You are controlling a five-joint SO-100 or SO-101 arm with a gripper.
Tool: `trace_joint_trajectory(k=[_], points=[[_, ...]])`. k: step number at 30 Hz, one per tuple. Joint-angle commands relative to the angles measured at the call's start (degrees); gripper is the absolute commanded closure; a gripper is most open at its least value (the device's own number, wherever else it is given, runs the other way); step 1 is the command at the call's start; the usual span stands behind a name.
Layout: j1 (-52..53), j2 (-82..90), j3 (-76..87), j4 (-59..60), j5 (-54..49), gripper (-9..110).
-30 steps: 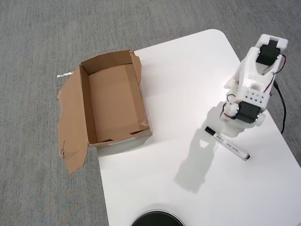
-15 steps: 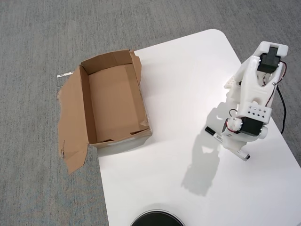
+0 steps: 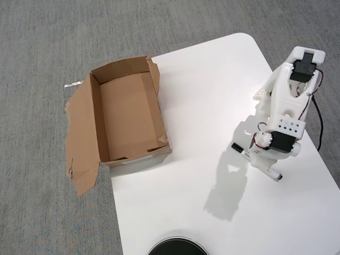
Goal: Grasp a pen and put it in the box.
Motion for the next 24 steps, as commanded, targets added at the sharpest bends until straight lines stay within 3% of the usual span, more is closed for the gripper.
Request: trace_joint_trajectory(k=[1, 24], points=[[0.31, 0.18, -0.66, 0.09, 0.40, 91], [0.75, -0.09, 2.07, -2.64, 0.48, 86]])
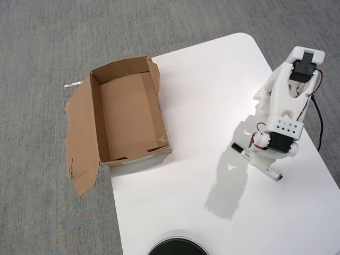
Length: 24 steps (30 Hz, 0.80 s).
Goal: Grasp a pen and put it in the box.
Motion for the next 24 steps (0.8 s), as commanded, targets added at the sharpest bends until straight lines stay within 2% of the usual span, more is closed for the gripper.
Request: trace_joint_trajectory(k=[1, 9, 24], points=[[0.31, 0.18, 0.22, -3.34, 0.40, 86], [2.24, -2.02, 5.05, -15.82, 0.48, 86], [3.30, -1.58, 8.57, -16.08, 0.48, 86]])
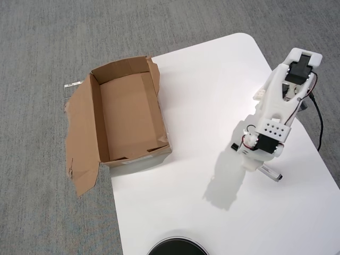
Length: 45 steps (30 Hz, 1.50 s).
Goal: Grasp a pen and put it in the box.
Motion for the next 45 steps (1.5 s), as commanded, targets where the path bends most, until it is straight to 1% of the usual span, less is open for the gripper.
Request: trace_joint_trajectory(k=[1, 10, 39, 42, 45], points=[[-0.13, 1.49, 1.01, -0.26, 0.48, 86], [1.98, 8.00, 8.31, -0.35, 0.48, 86], [2.07, 7.03, 10.24, -0.53, 0.48, 86], [2.07, 7.12, 13.05, -2.99, 0.48, 86], [1.98, 7.47, 16.57, -9.23, 0.48, 86]])
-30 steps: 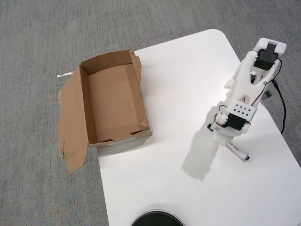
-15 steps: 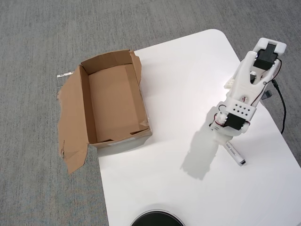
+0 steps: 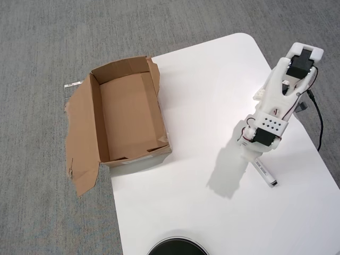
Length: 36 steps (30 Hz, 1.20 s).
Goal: Grasp a pen and put it in the box.
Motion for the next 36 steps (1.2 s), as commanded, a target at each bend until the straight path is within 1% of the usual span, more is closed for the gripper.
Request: trace_joint_trajectory(k=[1, 3, 6, 20, 23, 27, 36], points=[[-0.13, 2.02, 3.30, -6.68, 0.48, 86], [-0.22, 1.85, 4.70, -10.37, 0.48, 86], [-0.31, 1.67, 5.49, -12.92, 0.48, 86], [-0.57, 1.58, 5.67, -13.18, 0.48, 87], [-0.75, 1.58, 5.67, -13.18, 0.48, 92], [-0.83, 1.58, 5.67, -13.18, 0.48, 101], [-0.92, 2.20, 5.58, -13.10, -0.22, 101]])
